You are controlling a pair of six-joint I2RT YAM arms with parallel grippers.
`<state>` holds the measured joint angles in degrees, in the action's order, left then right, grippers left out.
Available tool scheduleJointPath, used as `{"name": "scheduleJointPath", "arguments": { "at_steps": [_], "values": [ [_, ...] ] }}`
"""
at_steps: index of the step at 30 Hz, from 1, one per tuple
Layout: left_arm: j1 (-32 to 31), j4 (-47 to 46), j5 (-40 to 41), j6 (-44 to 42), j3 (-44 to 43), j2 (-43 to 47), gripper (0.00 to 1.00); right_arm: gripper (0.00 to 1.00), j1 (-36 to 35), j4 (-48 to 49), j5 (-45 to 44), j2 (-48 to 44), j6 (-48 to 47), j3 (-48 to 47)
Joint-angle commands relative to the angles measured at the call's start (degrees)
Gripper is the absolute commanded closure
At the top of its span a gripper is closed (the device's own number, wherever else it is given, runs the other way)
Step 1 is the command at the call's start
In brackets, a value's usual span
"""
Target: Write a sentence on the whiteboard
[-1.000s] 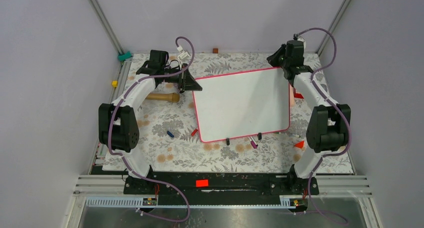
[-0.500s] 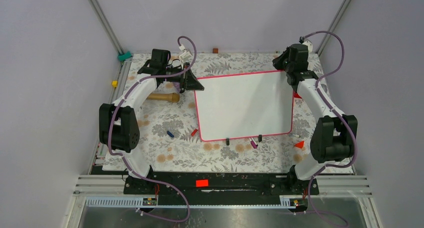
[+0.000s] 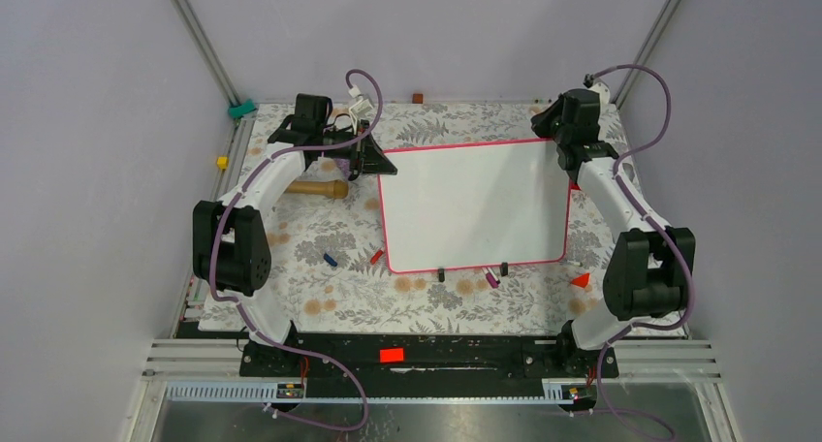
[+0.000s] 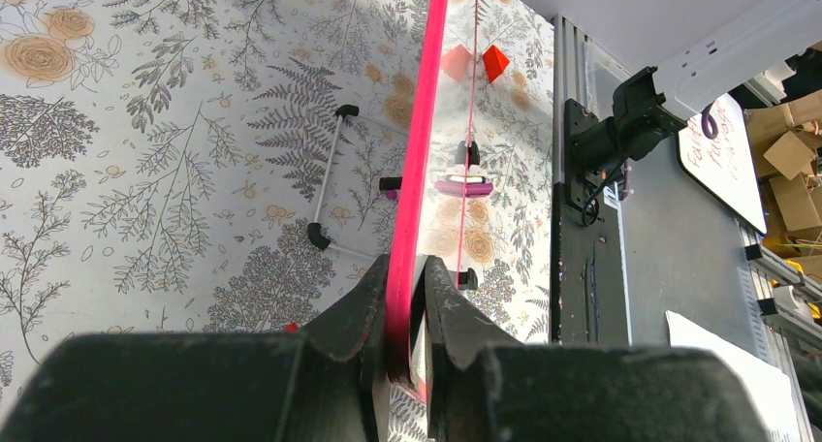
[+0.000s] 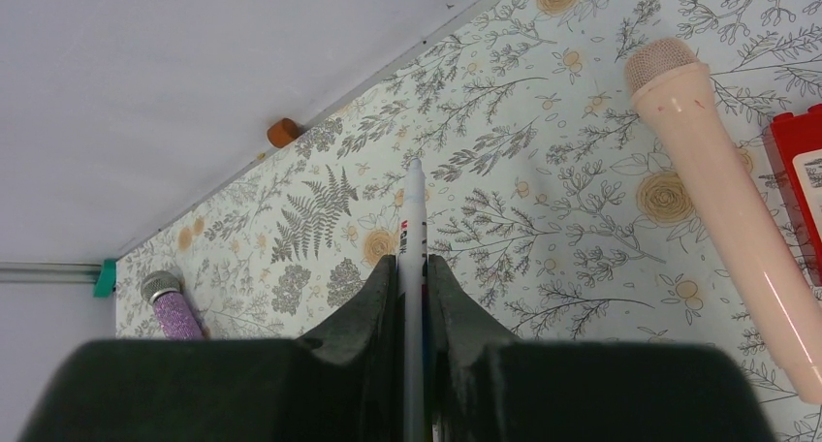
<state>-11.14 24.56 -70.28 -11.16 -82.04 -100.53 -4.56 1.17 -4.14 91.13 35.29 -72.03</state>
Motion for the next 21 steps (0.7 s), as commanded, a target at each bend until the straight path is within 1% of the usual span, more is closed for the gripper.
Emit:
{"name": "scheduleJointPath", "arguments": {
  "at_steps": [1,7,10,12,16,19,21],
  "values": [
    [-0.1,1.2,13.0,-8.6,1.8,-1.2,0.95,1.0,-0.4,-7.1,-1.8,-2.5,0.9,2.8],
    [-0.2,1.1,12.9,-8.6,1.8,-1.3,0.95,1.0,-0.4,-8.6,-3.5,-4.1,1.4,4.9],
    [-0.3,1.1,13.0,-8.6,1.8,-1.2,0.95,1.0,-0.3,-6.7,-4.6,-5.4,2.0,7.9],
    [-0.3,1.1,13.0,-8.7,1.8,-1.2,0.95,1.0,-0.4,-6.5,-5.7,-5.3,0.9,7.7],
    [-0.3,1.1,13.1,-8.8,1.8,-1.2,0.95,1.0,-0.3,-11.4,-8.9,-3.3,-2.8,-0.1],
    [-0.3,1.2,13.4,-8.8,1.9,-1.2,0.95,1.0,0.3,-20.2,-10.7,0.0,-5.2,-10.6],
    [-0.3,1.1,13.3,-8.8,2.0,-1.2,0.95,1.0,0.6,-24.8,-13.4,2.1,-6.5,-16.6]
  ]
}}
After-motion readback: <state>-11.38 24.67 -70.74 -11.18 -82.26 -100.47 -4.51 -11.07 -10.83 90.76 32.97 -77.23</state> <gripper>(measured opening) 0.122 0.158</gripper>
